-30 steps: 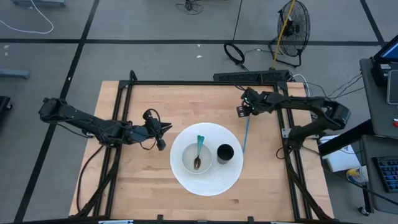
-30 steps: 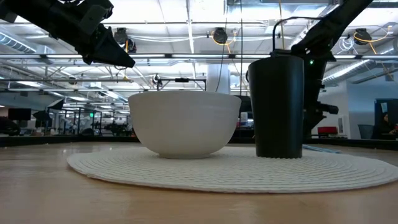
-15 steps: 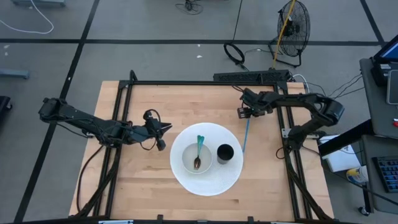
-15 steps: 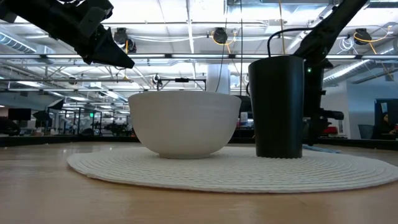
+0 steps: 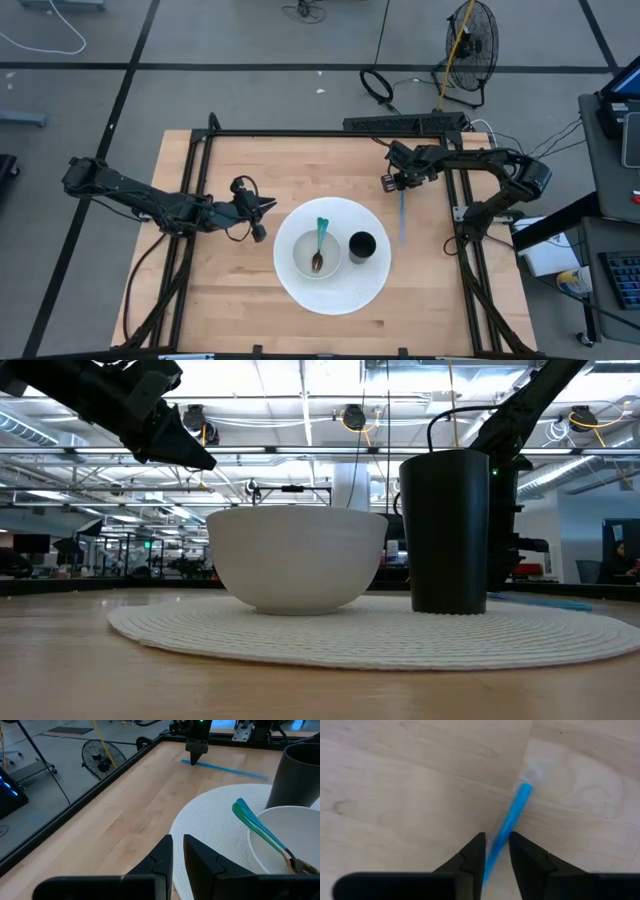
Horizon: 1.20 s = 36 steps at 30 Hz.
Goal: Pick & Place Utensil
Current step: Put the blue straw into the black cup on the white mat
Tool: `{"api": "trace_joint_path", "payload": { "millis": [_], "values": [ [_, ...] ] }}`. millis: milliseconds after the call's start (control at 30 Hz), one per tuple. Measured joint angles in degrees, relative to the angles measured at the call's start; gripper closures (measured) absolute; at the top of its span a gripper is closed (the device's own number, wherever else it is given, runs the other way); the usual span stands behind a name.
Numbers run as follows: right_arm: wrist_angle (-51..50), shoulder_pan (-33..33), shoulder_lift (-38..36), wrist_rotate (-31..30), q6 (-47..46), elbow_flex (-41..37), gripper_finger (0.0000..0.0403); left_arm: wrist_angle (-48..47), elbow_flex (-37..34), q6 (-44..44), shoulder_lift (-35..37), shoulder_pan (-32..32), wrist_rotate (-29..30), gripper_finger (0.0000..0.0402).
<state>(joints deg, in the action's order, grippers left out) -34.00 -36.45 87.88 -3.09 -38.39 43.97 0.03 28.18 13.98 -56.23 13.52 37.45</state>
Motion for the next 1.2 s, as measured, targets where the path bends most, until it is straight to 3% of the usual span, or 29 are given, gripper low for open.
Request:
{"api": "trace_joint_path", "payload": {
  "millis": [300, 933, 1200],
  "values": [
    [-0.85, 0.04, 0.02, 0.44, 4.75, -0.09, 0.0398, 0.02, 0.0, -0.03, 0.0, 0.0, 0.0, 0.035],
    [-0.98, 0.07, -0.03, 0.15, 7.66, -0.14, 0.0402, 0.04, 0.0, -0.13, 0.0, 0.0, 0.02, 0.035],
    [-2.32, 0.92, -4.25, 0.69, 8.76, -0.52, 0.0402, 0.06, 0.01, -0.33, 0.0, 0.02, 0.06, 0.035]
  ]
}}
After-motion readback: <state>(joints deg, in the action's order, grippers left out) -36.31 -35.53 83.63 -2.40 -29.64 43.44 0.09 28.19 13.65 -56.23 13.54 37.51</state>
